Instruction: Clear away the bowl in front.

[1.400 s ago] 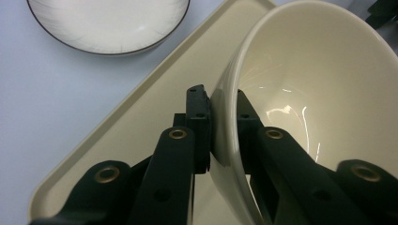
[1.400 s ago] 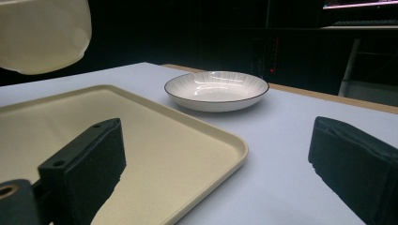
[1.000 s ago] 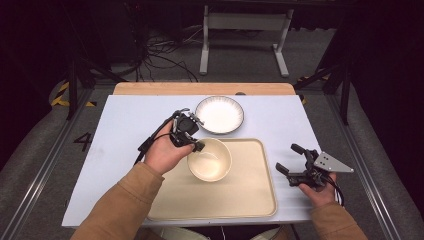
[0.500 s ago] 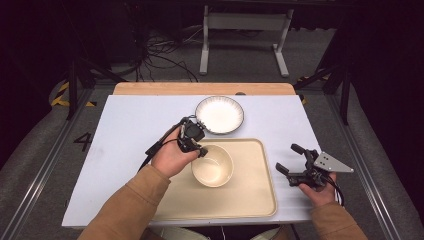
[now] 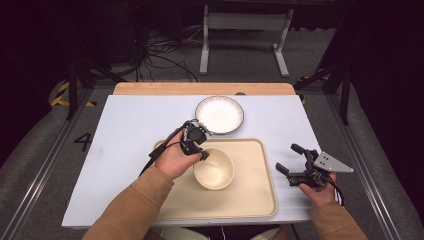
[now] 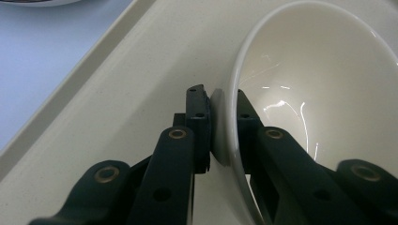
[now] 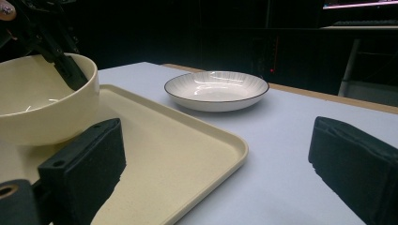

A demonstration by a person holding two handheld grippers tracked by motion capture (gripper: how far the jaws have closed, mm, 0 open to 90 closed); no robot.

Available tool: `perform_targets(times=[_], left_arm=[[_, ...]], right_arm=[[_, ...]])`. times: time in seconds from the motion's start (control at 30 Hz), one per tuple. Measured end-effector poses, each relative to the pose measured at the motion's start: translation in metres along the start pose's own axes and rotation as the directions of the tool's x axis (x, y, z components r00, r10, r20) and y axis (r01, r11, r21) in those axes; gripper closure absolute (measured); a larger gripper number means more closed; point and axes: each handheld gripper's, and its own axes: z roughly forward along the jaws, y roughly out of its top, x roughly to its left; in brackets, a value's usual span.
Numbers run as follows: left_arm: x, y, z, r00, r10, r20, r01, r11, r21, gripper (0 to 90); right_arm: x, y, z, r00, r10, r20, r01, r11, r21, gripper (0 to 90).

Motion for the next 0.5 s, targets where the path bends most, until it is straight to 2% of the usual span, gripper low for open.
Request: perform_targets(times=[0.03, 0.17, 0.23, 0.5], left_arm=[[0.001, 0.000, 0.001, 0.9999, 0.014, 0.004, -0.014, 0.9999, 0.002, 82.1], [0.002, -0.001, 0.006, 0.9999, 0.010, 0.003, -0.010, 0.9999, 0.006, 82.1], [0.002, -0.002, 0.007, 1.0000, -0.004, 0.006, 0.004, 1.0000, 0.008, 82.1], [0.004, -0.004, 0.011, 1.0000, 0.000, 0.002, 0.000, 1.0000, 0.003, 82.1]], right_arm=[[0.000, 0.000, 0.000, 1.0000, 0.000, 0.000, 0.000, 1.000, 0.000, 4.4], [0.000, 0.000, 0.000, 1.0000, 0.000, 0.000, 0.000, 1.000, 0.000, 4.4], [0.000, 0.000, 0.000, 1.0000, 0.000, 0.000, 0.000, 1.000, 0.000, 4.4], [0.000, 0.000, 0.000, 1.0000, 0.002, 0.002, -0.002, 1.000, 0.002, 4.4]])
